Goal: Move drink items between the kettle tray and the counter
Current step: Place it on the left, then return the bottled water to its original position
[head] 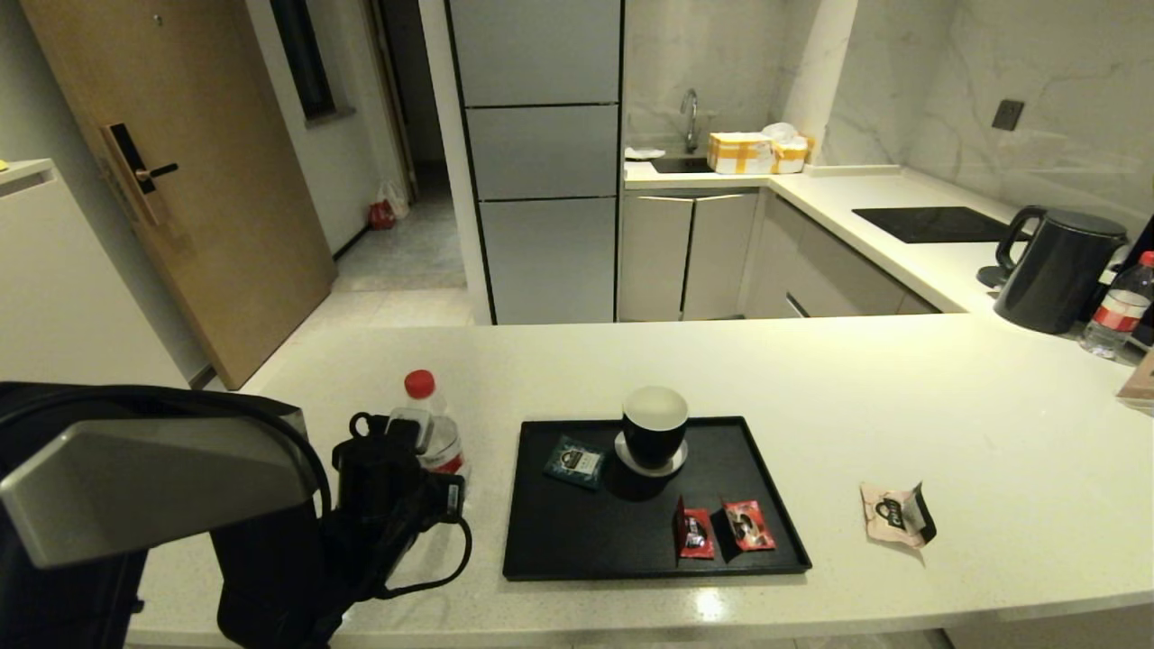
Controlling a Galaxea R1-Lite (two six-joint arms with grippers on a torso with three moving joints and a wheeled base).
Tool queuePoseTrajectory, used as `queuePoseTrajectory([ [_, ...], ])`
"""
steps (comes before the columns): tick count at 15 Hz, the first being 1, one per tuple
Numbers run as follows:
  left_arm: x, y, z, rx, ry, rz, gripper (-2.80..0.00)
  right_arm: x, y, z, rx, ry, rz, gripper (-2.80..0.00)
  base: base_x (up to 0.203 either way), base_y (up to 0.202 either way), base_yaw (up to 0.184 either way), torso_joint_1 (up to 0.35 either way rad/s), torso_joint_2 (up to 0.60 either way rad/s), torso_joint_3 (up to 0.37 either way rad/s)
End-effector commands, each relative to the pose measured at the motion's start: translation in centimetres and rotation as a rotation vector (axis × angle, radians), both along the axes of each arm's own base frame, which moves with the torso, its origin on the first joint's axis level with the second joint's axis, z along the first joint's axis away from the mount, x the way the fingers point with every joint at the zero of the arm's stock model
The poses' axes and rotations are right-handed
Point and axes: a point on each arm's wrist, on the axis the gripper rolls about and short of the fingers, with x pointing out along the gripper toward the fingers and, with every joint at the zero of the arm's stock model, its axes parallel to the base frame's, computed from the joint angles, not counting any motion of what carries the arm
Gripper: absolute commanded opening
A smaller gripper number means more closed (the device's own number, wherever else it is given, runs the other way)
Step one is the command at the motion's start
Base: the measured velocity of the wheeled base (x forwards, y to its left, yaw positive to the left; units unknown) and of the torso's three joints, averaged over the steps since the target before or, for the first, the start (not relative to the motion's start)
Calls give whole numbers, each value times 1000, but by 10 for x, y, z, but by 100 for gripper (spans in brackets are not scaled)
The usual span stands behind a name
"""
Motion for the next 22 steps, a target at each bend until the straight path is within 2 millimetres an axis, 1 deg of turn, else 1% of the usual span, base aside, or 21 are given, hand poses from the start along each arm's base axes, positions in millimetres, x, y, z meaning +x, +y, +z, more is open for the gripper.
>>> queuePoseTrajectory([
  [1,2,1,3,-6,-22,10,0,0,0,0,-1,3,1,-280,0,0,0,0,0,0],
  [4,-1,3,5,-9,-23,10,0,0,0,0,-1,3,1,-280,0,0,0,0,0,0],
  [8,-12,7,19,-22,-39,5,0,0,0,0,-1,3,1,-280,0,0,0,0,0,0],
  [10,-22,11,36,-34,-70,4,0,0,0,0,-1,3,1,-280,0,0,0,0,0,0],
  [12,-39,17,59,-47,-109,2,0,0,0,0,-1,3,1,-280,0,0,0,0,0,0],
  [13,-46,20,63,-46,-107,1,-280,0,0,0,-1,3,1,-280,0,0,0,0,0,0],
  [14,-54,22,71,-50,-116,0,-280,0,0,0,-2,3,1,-280,0,0,0,0,0,0],
  [17,-95,37,122,-92,-222,-2,-280,0,0,0,-1,3,1,-280,0,0,0,0,0,0],
  [19,-133,52,163,-134,-284,0,-280,0,0,0,-1,3,1,-280,0,0,0,0,0,0],
  [20,-154,60,180,-152,-270,2,-280,0,0,0,-1,3,1,-280,0,0,0,0,0,0],
  [21,-174,67,193,-174,-215,-4,-280,0,0,0,-1,3,1,-280,0,0,0,0,0,0],
  [22,-204,78,208,-198,-137,-11,-280,0,0,0,-1,3,1,-280,0,0,0,0,0,0],
])
